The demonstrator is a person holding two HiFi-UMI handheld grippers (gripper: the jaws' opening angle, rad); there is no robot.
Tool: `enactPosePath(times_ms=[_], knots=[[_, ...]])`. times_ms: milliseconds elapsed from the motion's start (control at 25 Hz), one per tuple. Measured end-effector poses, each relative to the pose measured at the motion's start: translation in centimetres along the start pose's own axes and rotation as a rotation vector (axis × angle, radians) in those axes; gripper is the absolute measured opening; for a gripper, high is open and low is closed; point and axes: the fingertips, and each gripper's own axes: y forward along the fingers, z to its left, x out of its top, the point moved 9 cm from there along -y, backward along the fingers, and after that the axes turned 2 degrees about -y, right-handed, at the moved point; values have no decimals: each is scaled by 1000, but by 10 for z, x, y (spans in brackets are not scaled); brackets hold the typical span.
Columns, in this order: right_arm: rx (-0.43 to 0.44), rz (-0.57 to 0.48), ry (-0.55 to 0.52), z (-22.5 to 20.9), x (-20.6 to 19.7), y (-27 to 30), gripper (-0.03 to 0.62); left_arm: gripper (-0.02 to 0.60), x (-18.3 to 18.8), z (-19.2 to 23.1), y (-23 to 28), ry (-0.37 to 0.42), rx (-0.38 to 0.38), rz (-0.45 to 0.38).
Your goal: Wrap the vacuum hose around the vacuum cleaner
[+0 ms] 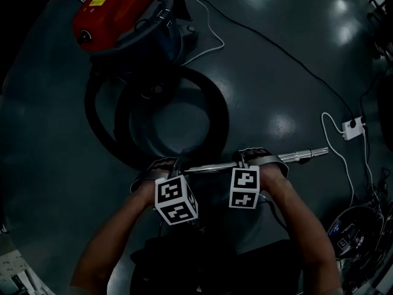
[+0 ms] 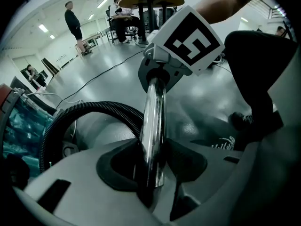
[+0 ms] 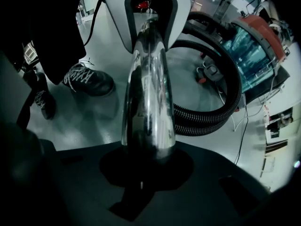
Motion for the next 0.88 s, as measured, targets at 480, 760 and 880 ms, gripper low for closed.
enactPosePath(times_ms=[480,760,880], knots=[[9,-50,-43,-30,-5,66,52,184,-19,26,57,-12,29,31],[167,-101,-6,-28,-3,81,55,183,-27,22,70,27,46,49],[226,-130,12,-28,-3,85,66,183,-29,22,75,32,32,54]])
